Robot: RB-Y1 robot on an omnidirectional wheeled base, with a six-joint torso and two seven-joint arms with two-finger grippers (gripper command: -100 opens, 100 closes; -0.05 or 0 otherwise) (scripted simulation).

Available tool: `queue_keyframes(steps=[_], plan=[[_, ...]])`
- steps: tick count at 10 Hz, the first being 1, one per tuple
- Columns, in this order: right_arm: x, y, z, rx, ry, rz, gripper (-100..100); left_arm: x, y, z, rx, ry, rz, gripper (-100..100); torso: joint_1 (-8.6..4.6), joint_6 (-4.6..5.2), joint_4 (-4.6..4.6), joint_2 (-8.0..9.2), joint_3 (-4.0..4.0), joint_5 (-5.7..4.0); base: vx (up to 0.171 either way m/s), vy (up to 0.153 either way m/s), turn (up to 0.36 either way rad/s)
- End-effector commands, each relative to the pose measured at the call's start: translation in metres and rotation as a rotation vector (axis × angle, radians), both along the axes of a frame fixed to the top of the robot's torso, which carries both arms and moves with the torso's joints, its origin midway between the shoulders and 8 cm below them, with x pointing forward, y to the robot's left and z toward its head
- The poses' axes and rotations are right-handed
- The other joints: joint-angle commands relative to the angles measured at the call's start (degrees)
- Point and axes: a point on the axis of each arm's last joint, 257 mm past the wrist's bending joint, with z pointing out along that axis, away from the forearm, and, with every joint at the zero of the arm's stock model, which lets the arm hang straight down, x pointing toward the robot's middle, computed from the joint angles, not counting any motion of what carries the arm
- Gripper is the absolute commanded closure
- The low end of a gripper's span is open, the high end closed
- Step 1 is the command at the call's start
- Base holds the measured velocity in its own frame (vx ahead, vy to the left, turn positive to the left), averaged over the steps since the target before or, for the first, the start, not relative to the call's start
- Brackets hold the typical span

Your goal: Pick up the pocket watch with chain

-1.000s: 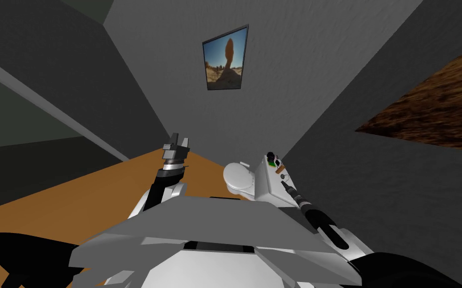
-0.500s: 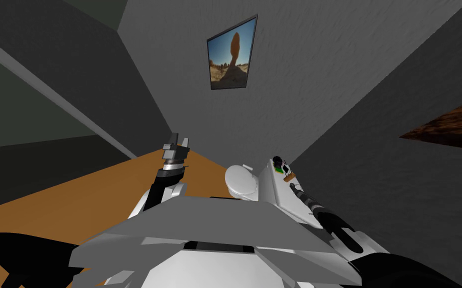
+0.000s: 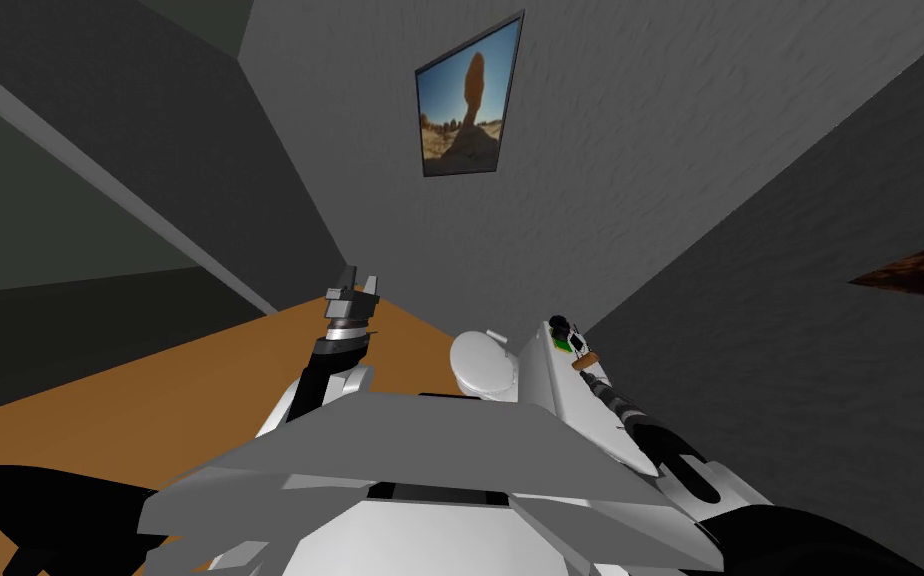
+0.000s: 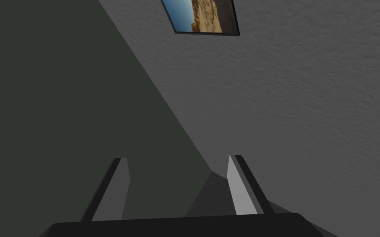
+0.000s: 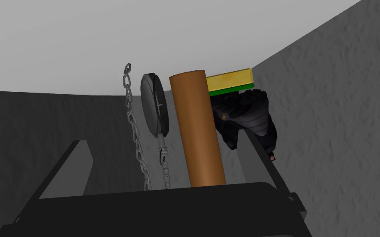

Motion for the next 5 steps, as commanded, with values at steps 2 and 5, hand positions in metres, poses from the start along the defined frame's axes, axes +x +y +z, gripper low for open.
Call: queue_keyframes(steps=[2,5], plan=[[0.0000,0.0000,0.0001,0.000,0.000,0.000,100,0.0000,0.0000,0.0000,0.000,0.000,0.000,0,0.07,0.00,0.02,0.06,0.04,0.02,0.000,-0.003,-0.005],[-0.0076,-0.0063,-0.0037,-0.010,0.020,-0.017,100,0.0000,0.0000,0.0000,0.000,0.000,0.000,0,-0.38,-0.24,0.35,0.45,0.40,-0.34,0.001,0.003,-0.012]])
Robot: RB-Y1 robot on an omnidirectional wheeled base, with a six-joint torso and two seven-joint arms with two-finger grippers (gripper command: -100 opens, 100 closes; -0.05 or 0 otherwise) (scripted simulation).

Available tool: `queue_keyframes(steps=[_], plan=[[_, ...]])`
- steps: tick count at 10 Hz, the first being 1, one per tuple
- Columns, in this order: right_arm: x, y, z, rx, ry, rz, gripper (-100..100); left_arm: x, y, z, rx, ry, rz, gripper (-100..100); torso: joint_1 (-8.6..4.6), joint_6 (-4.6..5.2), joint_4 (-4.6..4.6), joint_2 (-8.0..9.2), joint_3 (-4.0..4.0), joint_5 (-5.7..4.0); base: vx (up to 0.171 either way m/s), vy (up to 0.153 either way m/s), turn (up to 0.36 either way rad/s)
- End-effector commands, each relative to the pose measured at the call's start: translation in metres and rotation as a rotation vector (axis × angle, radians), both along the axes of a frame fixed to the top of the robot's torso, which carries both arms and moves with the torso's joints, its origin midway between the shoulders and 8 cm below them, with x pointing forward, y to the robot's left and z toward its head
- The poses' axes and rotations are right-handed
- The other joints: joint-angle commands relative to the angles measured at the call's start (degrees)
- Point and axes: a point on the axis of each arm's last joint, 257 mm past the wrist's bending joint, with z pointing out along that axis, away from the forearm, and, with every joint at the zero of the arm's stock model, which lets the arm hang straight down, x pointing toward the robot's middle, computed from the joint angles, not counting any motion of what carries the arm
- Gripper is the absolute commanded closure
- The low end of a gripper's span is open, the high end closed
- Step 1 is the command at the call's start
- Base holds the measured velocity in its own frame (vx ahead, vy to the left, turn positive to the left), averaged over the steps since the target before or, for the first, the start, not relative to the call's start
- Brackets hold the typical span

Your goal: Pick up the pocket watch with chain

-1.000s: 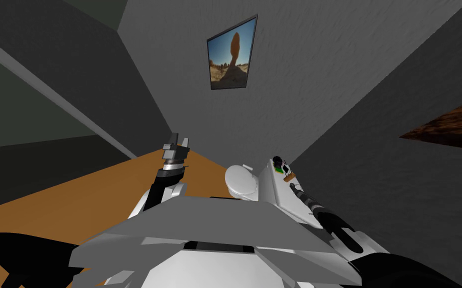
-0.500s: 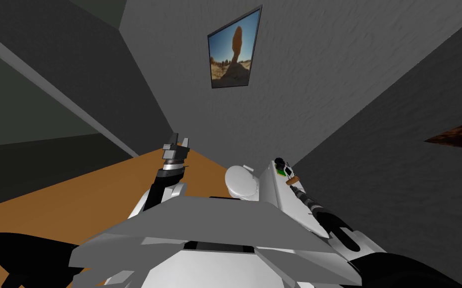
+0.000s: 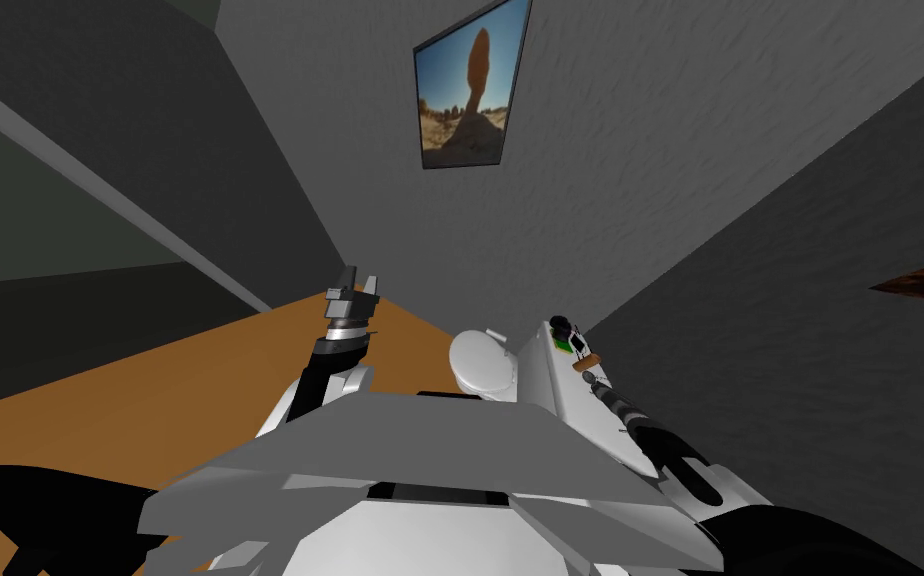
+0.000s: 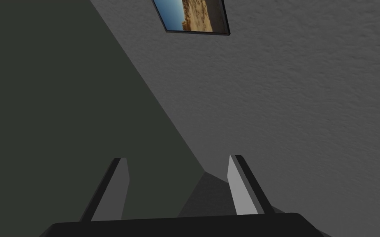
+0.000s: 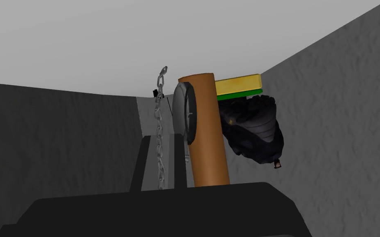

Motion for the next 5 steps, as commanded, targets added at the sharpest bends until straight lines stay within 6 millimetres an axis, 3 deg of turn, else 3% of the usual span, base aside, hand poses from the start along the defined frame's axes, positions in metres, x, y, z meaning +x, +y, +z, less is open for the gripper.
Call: queue_keyframes(steps=[1,2,4,5], plan=[[0.000,0.000,0.000,0.000,0.000,0.000,0,0.000,0.000,0.000,0.000,0.000,0.000,0,0.00,0.00,0.00,0.00,0.00,0.00,0.000,0.000,0.000],[0.007,0.009,0.008,0.010,-0.019,0.023,100,0.000,0.000,0.000,0.000,0.000,0.000,0,-0.02,0.01,0.00,0.02,0.01,0.00,-0.019,0.009,-0.042],[0.007,0.010,0.009,0.008,-0.016,0.024,100,0.000,0.000,0.000,0.000,0.000,0.000,0,0.09,0.04,0.02,0.19,0.10,0.05,-0.034,0.013,-0.038],[0.007,0.011,0.010,0.010,-0.018,0.025,0,0.000,0.000,0.000,0.000,0.000,0.000,0,0.06,0.01,0.01,0.14,0.08,0.04,0.000,0.000,0.000]])
